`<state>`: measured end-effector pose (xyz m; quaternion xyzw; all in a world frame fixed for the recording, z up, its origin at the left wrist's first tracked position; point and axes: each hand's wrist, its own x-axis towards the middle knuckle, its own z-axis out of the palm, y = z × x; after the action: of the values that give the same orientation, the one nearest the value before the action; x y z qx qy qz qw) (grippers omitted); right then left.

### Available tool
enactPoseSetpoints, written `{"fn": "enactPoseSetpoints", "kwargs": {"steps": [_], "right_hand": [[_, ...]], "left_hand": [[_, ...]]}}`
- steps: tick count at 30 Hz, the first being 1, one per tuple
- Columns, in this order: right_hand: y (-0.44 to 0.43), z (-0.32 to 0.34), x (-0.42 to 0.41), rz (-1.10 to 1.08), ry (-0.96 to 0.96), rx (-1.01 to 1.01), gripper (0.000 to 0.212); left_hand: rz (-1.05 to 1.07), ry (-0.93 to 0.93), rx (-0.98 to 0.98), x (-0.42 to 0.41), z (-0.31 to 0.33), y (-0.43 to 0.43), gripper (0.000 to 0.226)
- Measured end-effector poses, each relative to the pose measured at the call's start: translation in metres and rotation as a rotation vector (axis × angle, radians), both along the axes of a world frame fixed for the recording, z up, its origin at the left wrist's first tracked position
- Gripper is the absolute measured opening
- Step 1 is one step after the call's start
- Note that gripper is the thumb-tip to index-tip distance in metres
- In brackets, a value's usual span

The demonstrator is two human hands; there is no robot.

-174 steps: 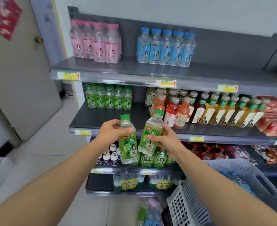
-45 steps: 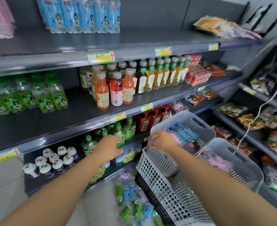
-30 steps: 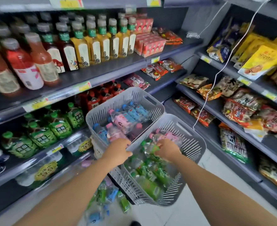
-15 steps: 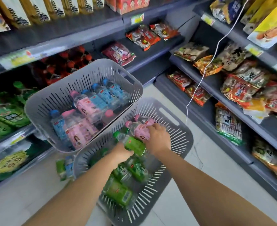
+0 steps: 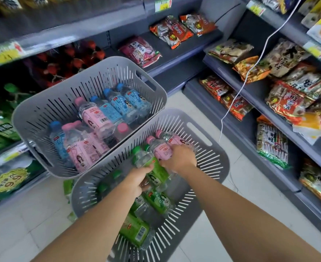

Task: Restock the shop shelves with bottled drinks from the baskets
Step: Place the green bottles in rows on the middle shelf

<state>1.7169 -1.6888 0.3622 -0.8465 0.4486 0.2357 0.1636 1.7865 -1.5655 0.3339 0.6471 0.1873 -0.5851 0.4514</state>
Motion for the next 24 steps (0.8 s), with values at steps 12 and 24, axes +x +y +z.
{"fn": "enactPoseSetpoints", "kwargs": {"steps": [12, 24], "right_hand": [[0.006, 0.040, -0.043, -0.727, -0.382, 0.821, 0.058], [0.093, 0.134, -0.012, -0.592, -0.853, 1.155, 0.052]], "left_hand": [[-0.113, 0.007, -0.275, 0.010, 0.062, 0.028, 0.079], [0.064, -0.027, -0.575, 0.060, 0.179, 0.117, 0.039]]}}
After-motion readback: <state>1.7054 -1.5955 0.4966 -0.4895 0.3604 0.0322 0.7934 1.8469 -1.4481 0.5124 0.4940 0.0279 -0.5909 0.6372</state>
